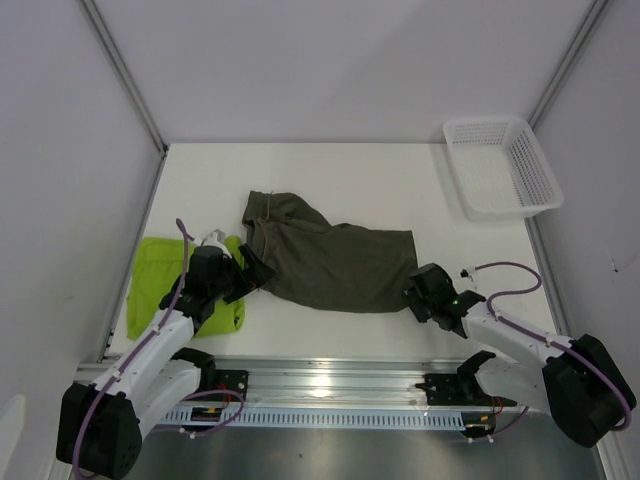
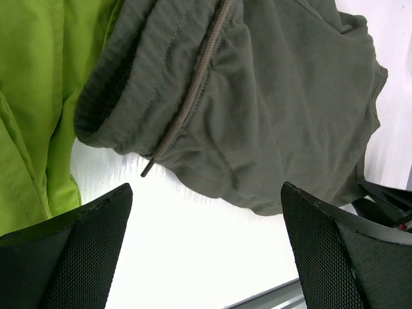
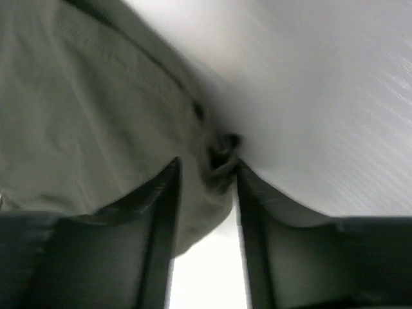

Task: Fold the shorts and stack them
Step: Flatten the shorts out

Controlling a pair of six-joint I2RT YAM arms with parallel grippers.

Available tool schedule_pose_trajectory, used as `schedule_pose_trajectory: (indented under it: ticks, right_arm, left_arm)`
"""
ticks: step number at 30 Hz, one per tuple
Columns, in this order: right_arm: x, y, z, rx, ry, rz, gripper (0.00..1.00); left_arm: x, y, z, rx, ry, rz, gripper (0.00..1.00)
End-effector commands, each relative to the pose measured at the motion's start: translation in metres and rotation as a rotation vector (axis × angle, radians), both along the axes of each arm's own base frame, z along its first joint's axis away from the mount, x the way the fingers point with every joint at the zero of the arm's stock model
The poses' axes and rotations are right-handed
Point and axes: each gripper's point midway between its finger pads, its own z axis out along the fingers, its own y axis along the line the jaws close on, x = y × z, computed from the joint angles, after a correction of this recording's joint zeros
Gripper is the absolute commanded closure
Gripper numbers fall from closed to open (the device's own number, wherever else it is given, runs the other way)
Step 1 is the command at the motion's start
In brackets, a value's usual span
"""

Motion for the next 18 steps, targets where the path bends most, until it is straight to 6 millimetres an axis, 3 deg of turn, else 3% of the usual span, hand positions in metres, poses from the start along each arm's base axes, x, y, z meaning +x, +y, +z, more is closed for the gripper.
schedule_pose_trajectory:
  ticks: [1,5,7,12,18]
  right_arm:
    - [-0.018,-0.027,-0.025,-0.124,0.123,-0.079,0.63]
    - [-0.014,-0.027,-0.026,-0.131,0.141,-0.098,0.79]
    - [-0.011,-0.028,-0.021,-0.126,0.134,-0.099,0.98]
    - [-0.002,-0.044,0.017,-0.151,0.051,-0.131,1.00]
    - [0.010,-0.078,0.036,-0.149,0.026,-0.195,1.00]
  left_arm:
    - [0.005,-0.002,0.004,-0.020,-0.020,0.017,0.02]
    - [0.005,-0.001,0.004,-0.015,-0.019,0.018,0.02]
    - [0.005,-0.001,0.003,-0.020,-0.015,0.022,0.02]
    - [0.002,-0.005,-0.005,-0.034,0.001,0.015,0.03]
    - [0.002,-0.023,-0.009,-0.080,0.021,-0.026,0.06]
